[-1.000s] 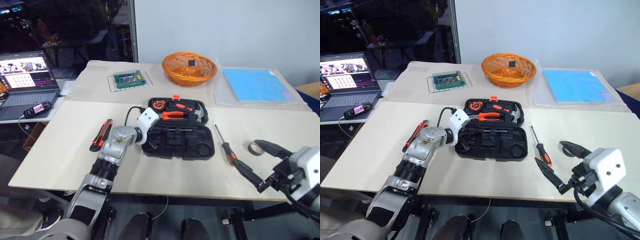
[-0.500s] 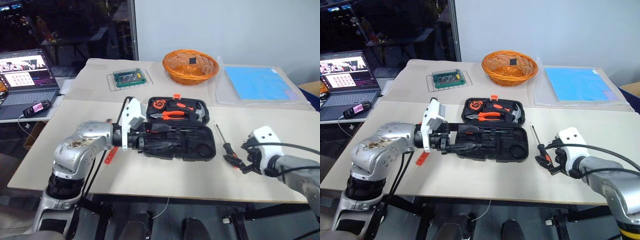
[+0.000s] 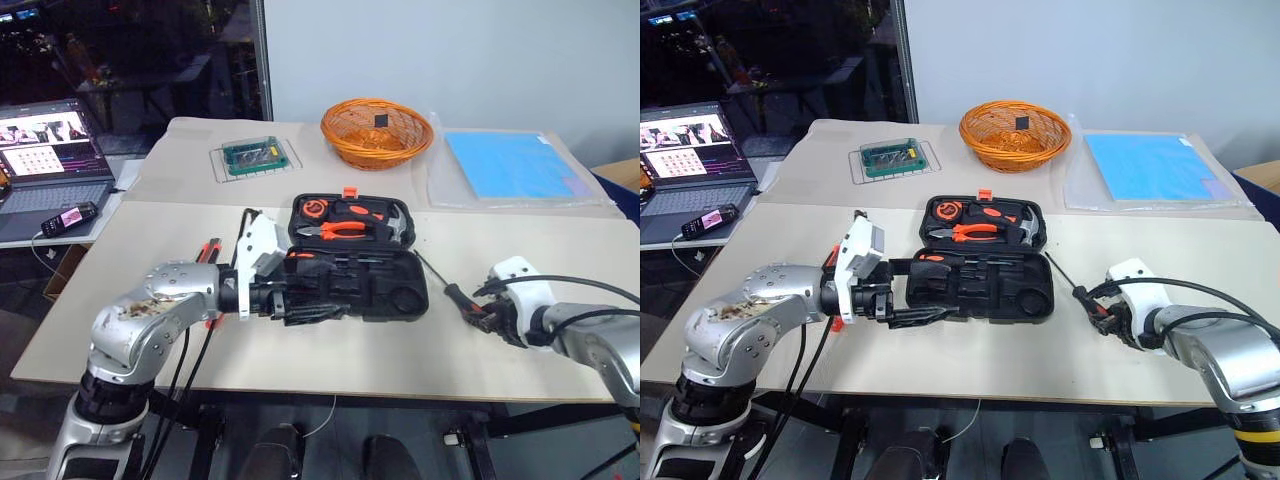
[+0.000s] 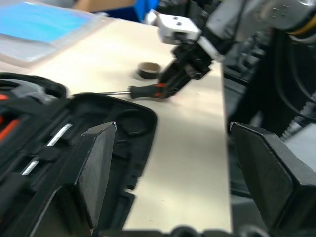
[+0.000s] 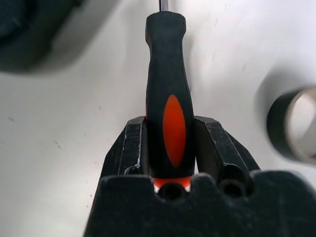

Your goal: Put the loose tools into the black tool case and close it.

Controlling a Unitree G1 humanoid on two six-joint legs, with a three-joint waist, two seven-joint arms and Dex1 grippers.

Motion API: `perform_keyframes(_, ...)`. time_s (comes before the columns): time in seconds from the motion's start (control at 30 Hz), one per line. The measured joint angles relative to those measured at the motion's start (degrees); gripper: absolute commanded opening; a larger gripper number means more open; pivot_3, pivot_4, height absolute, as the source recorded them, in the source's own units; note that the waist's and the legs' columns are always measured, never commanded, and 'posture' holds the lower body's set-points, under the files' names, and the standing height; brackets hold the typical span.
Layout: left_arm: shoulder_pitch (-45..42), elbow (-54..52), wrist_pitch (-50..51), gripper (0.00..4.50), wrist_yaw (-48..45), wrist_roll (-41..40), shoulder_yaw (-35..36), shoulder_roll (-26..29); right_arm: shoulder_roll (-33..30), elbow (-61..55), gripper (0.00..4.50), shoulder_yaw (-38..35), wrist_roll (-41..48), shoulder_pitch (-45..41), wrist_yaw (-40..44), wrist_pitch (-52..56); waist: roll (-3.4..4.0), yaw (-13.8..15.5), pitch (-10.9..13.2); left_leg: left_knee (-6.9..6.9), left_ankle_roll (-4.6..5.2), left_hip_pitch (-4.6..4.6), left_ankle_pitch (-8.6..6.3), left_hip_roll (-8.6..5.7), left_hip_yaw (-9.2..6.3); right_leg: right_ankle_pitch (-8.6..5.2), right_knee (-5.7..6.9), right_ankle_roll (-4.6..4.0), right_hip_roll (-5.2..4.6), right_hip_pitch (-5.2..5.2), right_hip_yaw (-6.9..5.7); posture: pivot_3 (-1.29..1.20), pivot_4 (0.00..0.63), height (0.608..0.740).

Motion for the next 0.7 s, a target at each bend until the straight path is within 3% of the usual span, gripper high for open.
perform_keyframes(0.1, 3.8, 0.0, 1.0, 3.99, -1.2, -3.3, 3.1, 2.7, -3.1, -0.2, 0.99, 0.0, -1.7, -5.9, 5.9, -7.8, 0.20, -0.8, 0.1, -0.02, -0.01, -0.03, 0.00, 0.03, 0.06, -0.02, 0.05, 0.01, 0.02, -0.05, 0.08, 0.00, 0.150, 0.740)
perform_keyframes(0.23, 11.3, -1.3, -1.2, 3.99, -3.8, -5.4, 7.5, 5.8, -3.2, 3.1, 0.99, 8.3, -8.4, -16.0, 17.2, -25.7, 0.18, -1.3, 0.1, -0.11, -0.05, 0.13, -0.03, 0.09, 0.03, -0.18, -0.03, -0.22, 0.04, -0.05, 0.01, 0.00, 0.150, 0.740)
perform_keyframes(0.47, 17.9, -4.0, -2.6, 3.99, -4.5, -7.4, 13.0, 9.8, 9.6, 31.4, 0.99, 27.6, -24.2, -31.1, 34.8, -54.1, 0.14, -0.9, 0.3, -0.03, -0.07, 0.05, -0.02, -0.03, 0.02, 0.15, -0.03, -0.37, 0.02, -0.09, 0.03, 0.00, 0.150, 0.740)
perform_keyframes(0.7, 21.4, -6.6, -2.7, 3.99, -3.0, -8.2, 14.7, 10.7, 14.6, 45.7, 0.99, 30.9, -31.7, -36.6, 39.3, -64.5, 0.14, -0.6, 0.3, -0.14, -0.16, 0.09, -0.07, -0.03, 0.03, 0.21, 0.05, -0.40, 0.11, -0.18, 0.07, 0.00, 0.150, 0.740)
